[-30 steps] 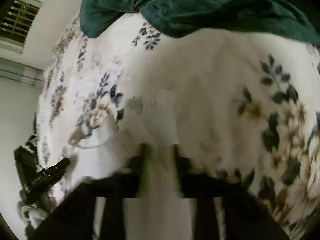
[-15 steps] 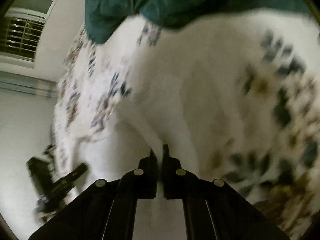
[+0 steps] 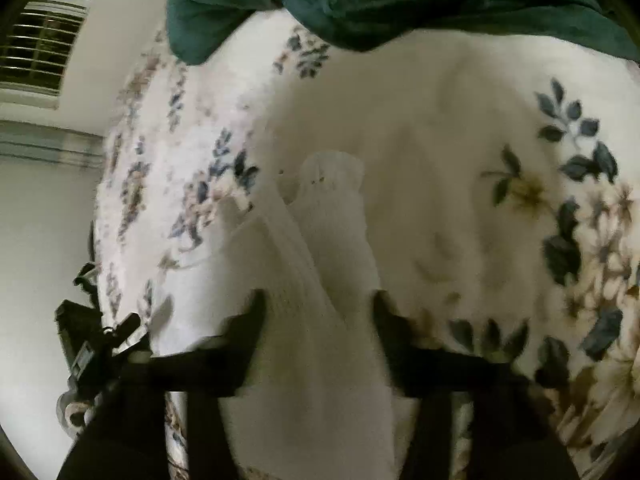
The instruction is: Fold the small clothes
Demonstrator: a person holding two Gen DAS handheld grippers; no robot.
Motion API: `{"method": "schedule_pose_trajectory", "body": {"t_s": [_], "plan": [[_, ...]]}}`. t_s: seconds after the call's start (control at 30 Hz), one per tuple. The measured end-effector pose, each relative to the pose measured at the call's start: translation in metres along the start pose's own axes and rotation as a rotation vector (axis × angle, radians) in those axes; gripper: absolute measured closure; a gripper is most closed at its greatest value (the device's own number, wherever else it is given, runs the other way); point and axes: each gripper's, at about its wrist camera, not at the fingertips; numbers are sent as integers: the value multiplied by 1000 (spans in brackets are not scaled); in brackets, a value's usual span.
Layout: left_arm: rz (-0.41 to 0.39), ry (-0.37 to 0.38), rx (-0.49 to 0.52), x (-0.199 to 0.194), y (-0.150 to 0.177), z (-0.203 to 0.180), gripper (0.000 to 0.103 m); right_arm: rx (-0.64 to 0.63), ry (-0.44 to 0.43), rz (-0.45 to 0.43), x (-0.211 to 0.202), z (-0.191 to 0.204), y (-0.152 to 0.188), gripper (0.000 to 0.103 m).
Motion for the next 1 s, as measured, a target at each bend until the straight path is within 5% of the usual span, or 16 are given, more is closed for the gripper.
{"method": "schedule_pose_trajectory", "body": {"t_s": [0.13,0.3,0.53,0.57,0.6,0.67,0.7,1.0], "plan": [[82,32,-60,20,22,17,27,37,-92,82,4,-33,17,21],[180,77,-53,59,37,15,27,43,-233,214,49,-49,40,18],[134,59,-56,67,36,2,31,39,-320,281,89,-36,45,16],[108,41,-32,63,38,-5,51,39,-337,284,91,-32,45,19],[98,35,-28,64,40,-10,61,28,-342,285,92,-28,46,34],[54,28,-29,55,42,-17,69,12,-327,278,94,-22,47,58],[36,26,-27,51,43,-22,70,12,-325,266,92,-21,48,62],[-41,28,-5,7,30,-56,72,-69,-308,203,61,23,48,68]]}}
Point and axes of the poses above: each gripper's, at about its wrist camera, not at the fingertips, and x roughly the way its jaws point, z to its left, y to its underside, and after that the axes turned 4 degrees about x, right-handed
